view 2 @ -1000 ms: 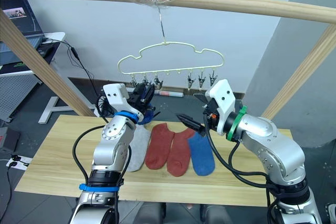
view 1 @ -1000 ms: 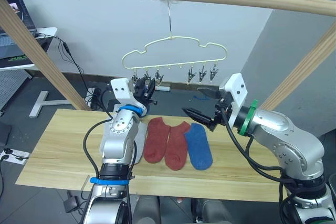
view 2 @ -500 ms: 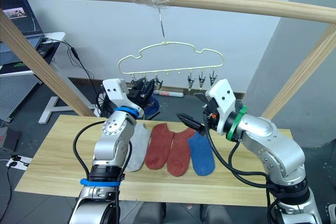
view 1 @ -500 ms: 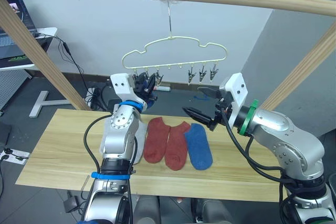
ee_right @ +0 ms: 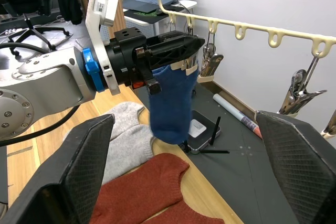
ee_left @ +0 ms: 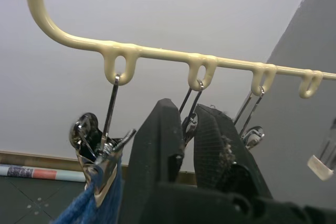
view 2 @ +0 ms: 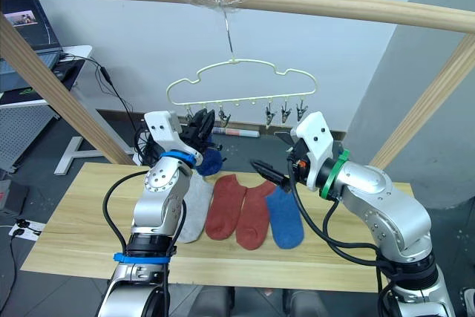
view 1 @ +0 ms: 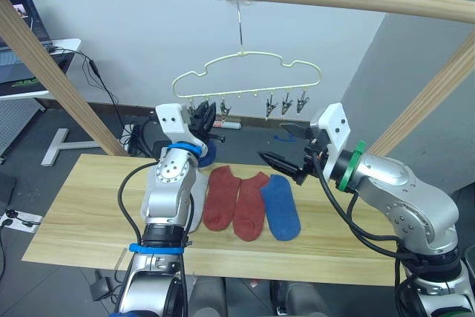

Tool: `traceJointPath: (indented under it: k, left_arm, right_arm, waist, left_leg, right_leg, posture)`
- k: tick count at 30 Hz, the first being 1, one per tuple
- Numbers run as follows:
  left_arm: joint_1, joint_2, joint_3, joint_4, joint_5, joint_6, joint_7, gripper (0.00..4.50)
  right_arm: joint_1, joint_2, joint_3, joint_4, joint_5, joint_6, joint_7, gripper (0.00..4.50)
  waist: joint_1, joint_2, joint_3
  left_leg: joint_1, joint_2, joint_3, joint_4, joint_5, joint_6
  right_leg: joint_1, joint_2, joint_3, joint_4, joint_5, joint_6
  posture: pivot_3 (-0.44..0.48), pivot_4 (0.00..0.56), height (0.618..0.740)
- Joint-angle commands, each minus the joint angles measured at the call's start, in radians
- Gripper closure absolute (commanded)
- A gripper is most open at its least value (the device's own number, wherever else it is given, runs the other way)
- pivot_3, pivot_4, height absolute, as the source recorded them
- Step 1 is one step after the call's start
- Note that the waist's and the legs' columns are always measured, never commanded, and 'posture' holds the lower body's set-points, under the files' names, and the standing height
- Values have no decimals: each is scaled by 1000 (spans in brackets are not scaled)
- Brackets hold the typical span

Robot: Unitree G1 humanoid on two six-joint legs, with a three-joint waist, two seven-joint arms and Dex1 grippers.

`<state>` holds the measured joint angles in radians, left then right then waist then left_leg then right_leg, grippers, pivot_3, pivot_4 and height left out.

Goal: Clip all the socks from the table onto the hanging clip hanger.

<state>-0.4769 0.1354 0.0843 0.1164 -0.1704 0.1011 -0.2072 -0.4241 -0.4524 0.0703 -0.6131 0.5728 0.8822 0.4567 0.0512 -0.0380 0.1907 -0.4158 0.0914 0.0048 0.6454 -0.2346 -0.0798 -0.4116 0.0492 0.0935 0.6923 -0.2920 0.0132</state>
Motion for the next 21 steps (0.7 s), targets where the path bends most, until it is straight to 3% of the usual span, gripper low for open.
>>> traceJointPath:
  k: [1, 8, 15, 21]
  left_arm:
    - [-11, 1, -1, -24, 3, -16, 1, 4488]
    - [-6, 8, 12, -44, -57, 69, -32, 4488]
    - [-5, 48, 30, -52, -116, 147, -86, 4488]
    - [3, 46, 31, -72, -122, 161, -86, 4488]
  right_arm:
    - [-8, -6, -23, -39, 18, -7, 2, 0]
    - [69, -7, 44, 35, -75, 13, -64, 0]
    - [111, 37, 250, 356, -304, -129, -88, 0]
    - [86, 135, 275, 650, -407, -246, -107, 0]
  waist:
    - [0, 0, 0]
    - [0, 0, 0]
    - [-5, 0, 0]
    - [-3, 0, 0]
  left_leg:
    - [0, 0, 0, 0, 0, 0]
    - [0, 0, 0, 0, 0, 0]
    - [2, 0, 1, 0, 0, 0]
    - [2, 0, 1, 0, 0, 0]
  right_leg:
    - [0, 0, 0, 0, 0, 0]
    - [0, 0, 0, 0, 0, 0]
    - [1, 0, 1, 1, 0, 0]
    - [1, 0, 1, 2, 0, 0]
  posture:
    - [132, 178, 740]
    - [137, 178, 740]
    - [159, 179, 740]
    - [179, 180, 740]
